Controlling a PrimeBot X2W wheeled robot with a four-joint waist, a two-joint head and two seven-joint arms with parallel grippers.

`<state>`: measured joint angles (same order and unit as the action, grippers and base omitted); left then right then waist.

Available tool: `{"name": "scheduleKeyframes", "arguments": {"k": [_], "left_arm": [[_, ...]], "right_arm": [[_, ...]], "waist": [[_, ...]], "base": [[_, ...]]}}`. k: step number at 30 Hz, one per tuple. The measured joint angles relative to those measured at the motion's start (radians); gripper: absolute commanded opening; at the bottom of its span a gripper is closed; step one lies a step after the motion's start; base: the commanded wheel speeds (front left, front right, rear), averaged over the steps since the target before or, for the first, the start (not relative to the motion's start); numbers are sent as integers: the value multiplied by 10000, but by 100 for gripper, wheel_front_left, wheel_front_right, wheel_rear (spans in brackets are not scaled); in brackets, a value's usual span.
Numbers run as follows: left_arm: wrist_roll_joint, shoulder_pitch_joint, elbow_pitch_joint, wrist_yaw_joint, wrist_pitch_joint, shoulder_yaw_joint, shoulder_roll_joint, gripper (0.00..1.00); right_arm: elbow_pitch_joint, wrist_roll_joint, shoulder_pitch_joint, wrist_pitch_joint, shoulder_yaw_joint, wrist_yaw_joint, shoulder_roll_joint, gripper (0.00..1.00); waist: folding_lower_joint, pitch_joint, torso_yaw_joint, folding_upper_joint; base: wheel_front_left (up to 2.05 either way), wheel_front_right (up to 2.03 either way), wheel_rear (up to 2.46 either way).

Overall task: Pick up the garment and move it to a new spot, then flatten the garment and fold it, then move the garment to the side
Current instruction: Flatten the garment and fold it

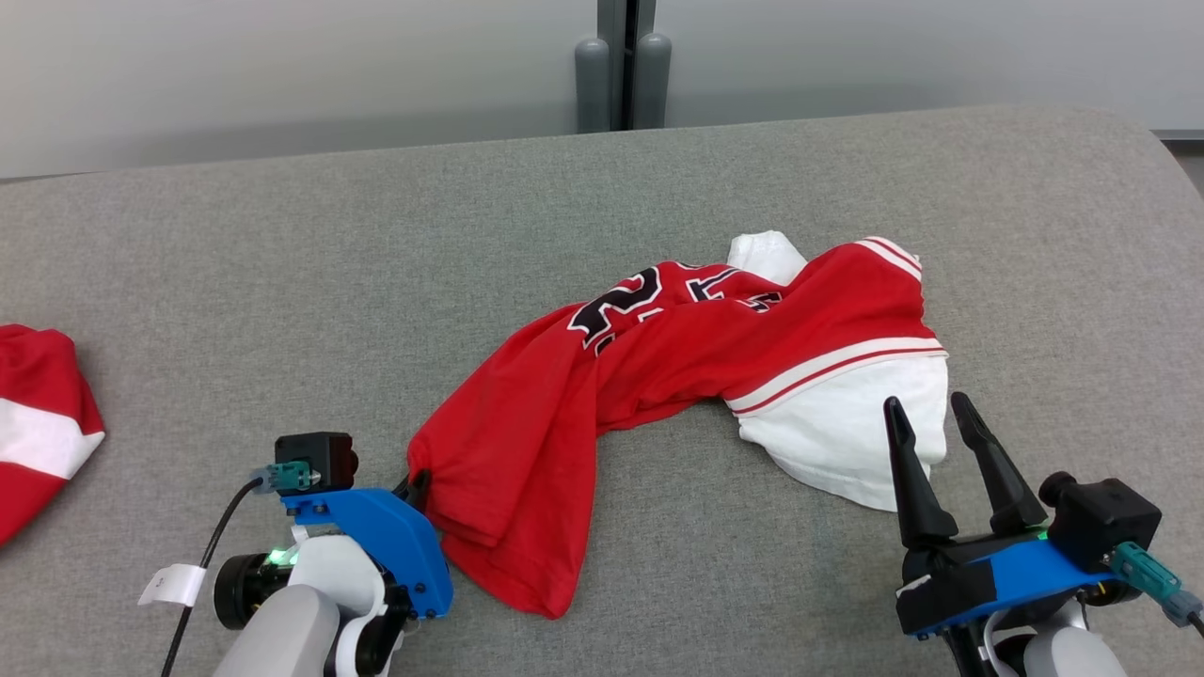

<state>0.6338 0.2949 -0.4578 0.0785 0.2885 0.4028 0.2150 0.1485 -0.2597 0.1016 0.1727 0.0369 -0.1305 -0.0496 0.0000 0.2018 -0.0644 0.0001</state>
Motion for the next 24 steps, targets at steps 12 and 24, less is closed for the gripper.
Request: {"name": "scheduleKeyframes", "arguments": {"k": [12,24], "left_arm": [[-456,1830,36,-537,-1342,-364,765,0],[-1829,4523,-550,-1068,-2013,-430,2826,0]], "right_arm": [[-56,-73,188,48,92,0,0,100],[188,-424,600,368,585,0,0,100]], "waist": [[1,298,-56,0],[0,1092,-1021,0]], "base": [[0,0,0],[0,0,0]]}}
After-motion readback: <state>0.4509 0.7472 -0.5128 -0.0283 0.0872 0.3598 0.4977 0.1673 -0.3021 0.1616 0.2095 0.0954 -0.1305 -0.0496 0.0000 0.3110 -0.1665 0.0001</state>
